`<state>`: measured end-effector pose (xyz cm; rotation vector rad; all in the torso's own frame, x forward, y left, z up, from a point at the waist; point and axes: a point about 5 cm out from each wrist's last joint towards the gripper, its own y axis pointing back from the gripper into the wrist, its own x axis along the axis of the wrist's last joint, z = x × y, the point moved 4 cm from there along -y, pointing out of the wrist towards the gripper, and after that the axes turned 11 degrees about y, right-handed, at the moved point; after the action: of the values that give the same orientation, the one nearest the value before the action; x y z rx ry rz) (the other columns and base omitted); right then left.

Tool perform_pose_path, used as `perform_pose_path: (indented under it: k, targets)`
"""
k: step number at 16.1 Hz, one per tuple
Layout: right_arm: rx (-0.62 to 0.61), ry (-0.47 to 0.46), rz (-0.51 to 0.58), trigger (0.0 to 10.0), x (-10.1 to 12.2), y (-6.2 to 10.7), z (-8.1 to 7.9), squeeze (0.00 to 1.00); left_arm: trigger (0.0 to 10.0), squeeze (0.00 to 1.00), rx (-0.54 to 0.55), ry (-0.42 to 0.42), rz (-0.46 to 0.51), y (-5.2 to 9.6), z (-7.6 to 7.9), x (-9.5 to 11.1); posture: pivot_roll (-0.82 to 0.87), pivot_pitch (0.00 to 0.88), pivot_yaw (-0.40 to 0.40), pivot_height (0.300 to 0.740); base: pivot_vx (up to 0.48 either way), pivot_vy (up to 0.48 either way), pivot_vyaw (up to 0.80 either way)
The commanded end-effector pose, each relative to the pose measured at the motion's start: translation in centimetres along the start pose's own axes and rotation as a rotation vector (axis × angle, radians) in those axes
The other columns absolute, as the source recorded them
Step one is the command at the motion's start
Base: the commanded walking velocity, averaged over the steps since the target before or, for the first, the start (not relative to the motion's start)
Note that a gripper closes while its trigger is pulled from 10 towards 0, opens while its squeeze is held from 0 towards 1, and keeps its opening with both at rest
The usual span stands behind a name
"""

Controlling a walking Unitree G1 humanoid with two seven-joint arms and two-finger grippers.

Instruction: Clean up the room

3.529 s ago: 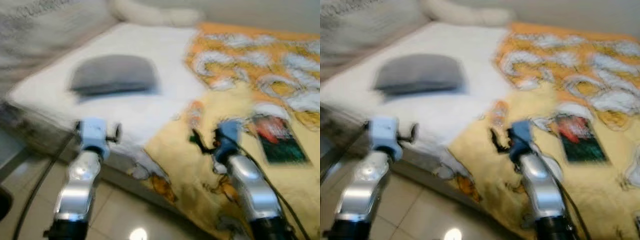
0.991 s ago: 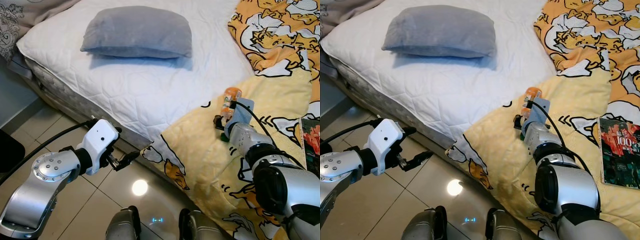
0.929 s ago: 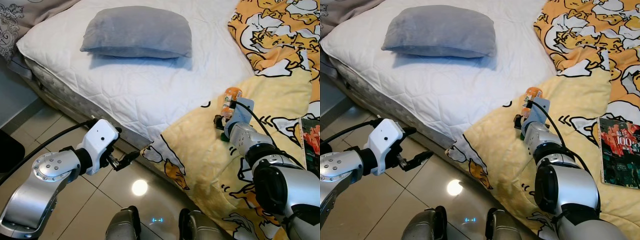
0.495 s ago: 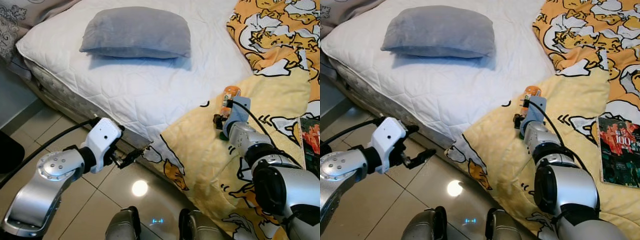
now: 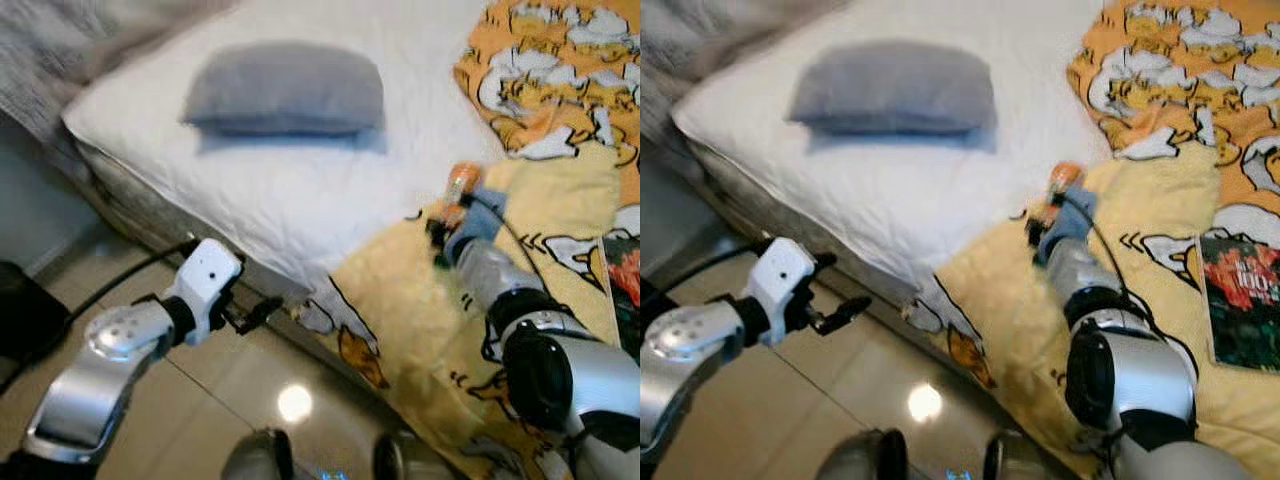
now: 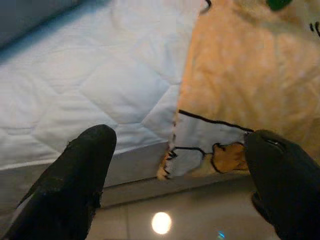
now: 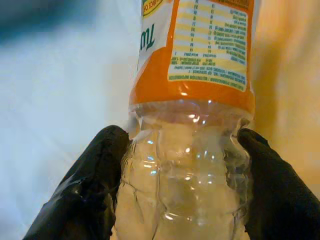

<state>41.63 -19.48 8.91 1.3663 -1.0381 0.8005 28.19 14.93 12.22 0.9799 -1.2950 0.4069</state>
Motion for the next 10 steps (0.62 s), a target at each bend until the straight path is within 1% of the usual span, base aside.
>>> perform_pose_path:
  k: [1, 2, 3, 5, 6, 7, 8, 9, 10]
  targets:
    - [0.008, -0.046, 0.074, 0.0, 0.9, 0.2, 0.9, 0.0, 10.0, 0.0, 0.043, 0.008, -0.001, -0.3, -0.4, -0.2, -0.04, 0.0, 0.078, 0.74, 0.0, 0.0, 0.0]
    - [0.033, -0.053, 0.143, 0.0, 0.8, 0.9, 1.8, 0.0, 10.0, 0.0, 0.154, 0.093, 0.001, -0.8, -1.5, -0.6, -0.05, 0.0, 0.09, 0.74, 0.0, 0.0, 0.0]
    - [0.039, -0.047, 0.163, 0.0, 0.5, 1.4, 2.1, 0.0, 10.0, 0.0, 0.199, 0.127, 0.008, -0.9, -1.9, -0.7, -0.06, 0.0, 0.087, 0.74, 0.0, 0.0, 0.0]
    - [0.058, -0.009, 0.222, 0.0, -0.4, 3.6, 2.6, 0.0, 10.0, 0.0, 0.281, 0.137, 0.053, -1.1, -2.5, -0.5, -0.06, 0.0, 0.077, 0.74, 0.0, 0.0, 0.0]
    - [0.072, 0.019, 0.231, 0.0, -1.5, 5.1, 2.6, 0.0, 10.0, 0.0, 0.343, 0.114, 0.083, -0.9, -2.8, -0.4, -0.06, 0.0, 0.075, 0.74, 0.0, 0.0, 0.0]
    - [0.086, 0.028, 0.228, 0.0, -2.1, 6.0, 2.3, 0.0, 10.0, 0.0, 0.368, 0.101, 0.093, -0.9, -2.8, -0.4, -0.06, 0.0, 0.072, 0.74, 0.0, 0.0, 0.0]
    - [0.117, 0.043, 0.204, 0.0, -3.4, 7.3, 1.4, 0.0, 10.0, 0.0, 0.394, 0.085, 0.098, -0.9, -2.4, -0.4, -0.05, 0.0, 0.071, 0.74, 0.0, 0.0, 0.0]
    - [0.141, 0.052, 0.204, 0.0, -3.8, 7.8, 0.7, 0.0, 10.0, 0.0, 0.39, 0.103, 0.114, -0.9, -2.0, -0.2, -0.05, 0.0, 0.071, 0.74, 0.0, 0.0, 0.0]
    - [0.168, 0.068, 0.203, 1.3, -4.3, 8.7, -0.2, 0.0, 10.0, 0.0, 0.381, 0.143, 0.133, -0.9, -1.6, 0.1, -0.05, 0.0, 0.07, 0.74, 0.0, 0.0, 0.0]
